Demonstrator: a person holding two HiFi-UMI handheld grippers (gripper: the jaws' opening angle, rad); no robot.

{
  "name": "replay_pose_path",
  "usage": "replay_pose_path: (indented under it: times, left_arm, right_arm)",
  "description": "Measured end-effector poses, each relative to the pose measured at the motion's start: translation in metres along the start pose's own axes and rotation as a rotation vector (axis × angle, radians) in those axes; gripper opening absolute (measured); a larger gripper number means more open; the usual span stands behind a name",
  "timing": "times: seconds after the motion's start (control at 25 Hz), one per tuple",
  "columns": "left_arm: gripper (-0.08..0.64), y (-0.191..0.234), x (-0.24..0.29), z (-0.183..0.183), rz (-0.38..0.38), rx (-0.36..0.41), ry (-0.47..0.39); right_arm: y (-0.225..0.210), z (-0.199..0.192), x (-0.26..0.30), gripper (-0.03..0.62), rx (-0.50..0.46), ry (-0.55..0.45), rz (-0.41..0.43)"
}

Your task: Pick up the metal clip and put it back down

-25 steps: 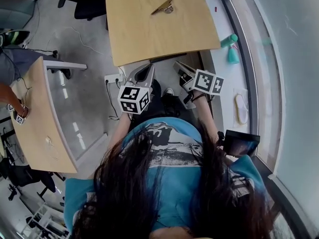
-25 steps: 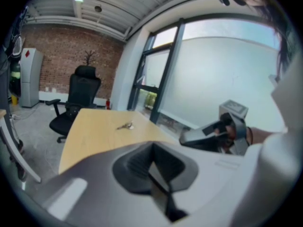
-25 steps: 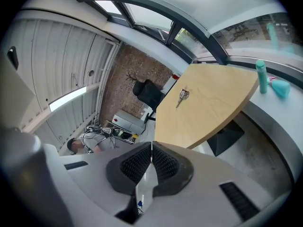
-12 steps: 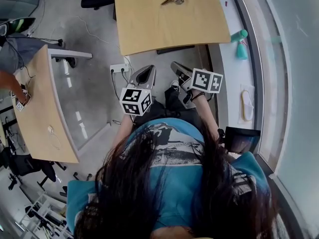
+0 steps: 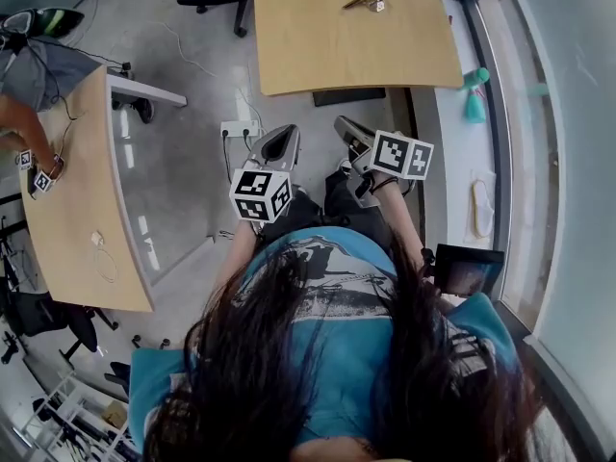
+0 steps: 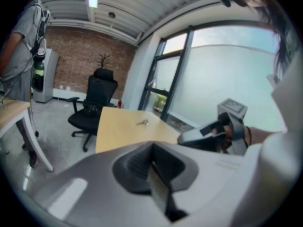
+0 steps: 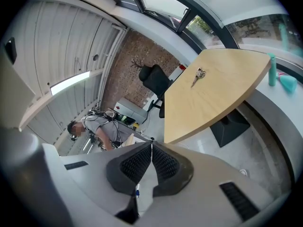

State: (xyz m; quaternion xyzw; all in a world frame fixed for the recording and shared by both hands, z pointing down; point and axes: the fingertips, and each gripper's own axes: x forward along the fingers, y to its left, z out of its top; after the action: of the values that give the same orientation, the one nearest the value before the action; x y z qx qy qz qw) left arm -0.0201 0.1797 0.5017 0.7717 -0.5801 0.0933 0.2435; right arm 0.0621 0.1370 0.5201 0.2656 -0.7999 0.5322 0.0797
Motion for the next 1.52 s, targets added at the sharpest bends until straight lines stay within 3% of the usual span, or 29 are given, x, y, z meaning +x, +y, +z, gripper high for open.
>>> replay_pose_path:
  times: [0.28,0.64,0.96,1.2,1.52]
  left_arm:
    - [0.003,0.012,-0.053,-0.003,-0.084,0.022,-0.043]
    - [0.003,0.026,-0.112,-0.036,-0.18,0.016,-0.019]
    - [0.003,-0.007,-0.128,-0.054,-0.271,0.022,-0.016]
    - [0.003,-0.033,-0.139,-0.062,-0.291,0.041,-0.016]
    - [0.003,-0.076,-0.157,-0.072,-0.261,0.054,-0.026]
  right_arm:
    - [0.045,-0.053,-0.002,0.02,-0.002,-0.055,-0.026]
    - [0.078,-0.128,-0.013,0.021,0.032,-0.123,-0.096]
    - [0.079,-0.164,-0.055,0.021,0.05,-0.179,-0.161]
    - [0.078,-0.179,-0.08,0.02,0.048,-0.193,-0.162]
    - [0.079,-0.205,-0.118,0.02,0.031,-0.168,-0.121]
